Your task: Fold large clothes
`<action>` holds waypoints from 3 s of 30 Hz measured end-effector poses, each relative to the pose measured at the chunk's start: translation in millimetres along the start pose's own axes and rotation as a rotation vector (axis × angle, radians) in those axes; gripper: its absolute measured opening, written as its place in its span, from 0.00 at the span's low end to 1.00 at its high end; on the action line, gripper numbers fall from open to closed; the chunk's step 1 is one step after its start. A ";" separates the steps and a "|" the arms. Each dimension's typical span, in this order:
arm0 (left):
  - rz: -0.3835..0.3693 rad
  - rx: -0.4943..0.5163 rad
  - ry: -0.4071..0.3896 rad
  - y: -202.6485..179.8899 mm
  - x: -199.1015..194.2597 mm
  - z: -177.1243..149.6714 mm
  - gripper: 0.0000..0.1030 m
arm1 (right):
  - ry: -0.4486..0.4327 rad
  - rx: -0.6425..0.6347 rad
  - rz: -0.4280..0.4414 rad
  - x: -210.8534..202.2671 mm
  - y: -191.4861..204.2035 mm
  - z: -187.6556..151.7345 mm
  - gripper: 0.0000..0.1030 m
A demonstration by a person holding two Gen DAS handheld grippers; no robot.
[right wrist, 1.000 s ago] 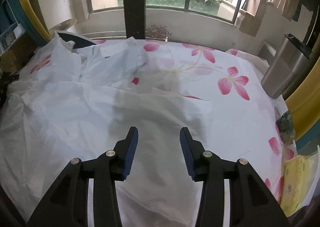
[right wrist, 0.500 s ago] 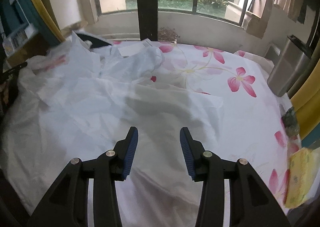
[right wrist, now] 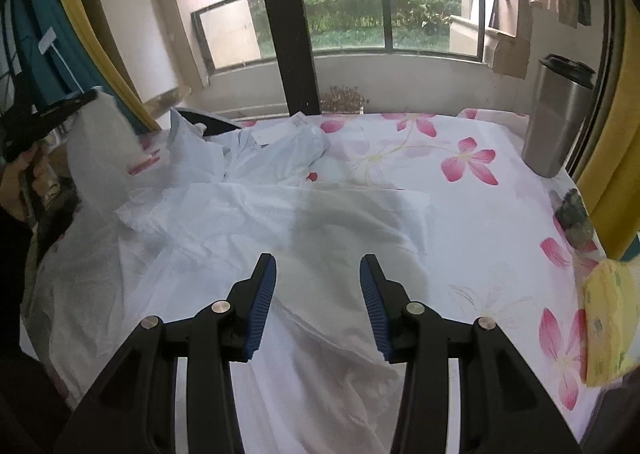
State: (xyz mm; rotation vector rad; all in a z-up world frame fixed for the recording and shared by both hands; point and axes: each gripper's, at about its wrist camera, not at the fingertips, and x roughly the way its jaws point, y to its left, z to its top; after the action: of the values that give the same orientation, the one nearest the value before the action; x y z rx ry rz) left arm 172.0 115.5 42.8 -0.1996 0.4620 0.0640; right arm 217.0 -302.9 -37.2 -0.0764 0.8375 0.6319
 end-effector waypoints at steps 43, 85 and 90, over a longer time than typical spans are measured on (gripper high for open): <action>0.263 -0.222 0.210 143.9 -33.3 -130.1 0.45 | 0.100 -0.538 0.161 171.7 253.5 92.9 0.50; 0.094 -0.059 0.319 26.8 4.1 -123.8 0.45 | -0.151 -0.233 -0.010 28.2 73.1 43.5 0.02; 0.079 -0.012 0.373 3.7 20.8 -133.3 0.45 | -0.043 -0.140 -0.068 29.2 25.1 -0.6 0.03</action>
State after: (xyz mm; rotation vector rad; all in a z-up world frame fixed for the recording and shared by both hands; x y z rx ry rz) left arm 132.0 92.1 -84.0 -0.2057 0.8414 0.1081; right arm 217.4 -268.2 -54.0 -0.2163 0.7461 0.6257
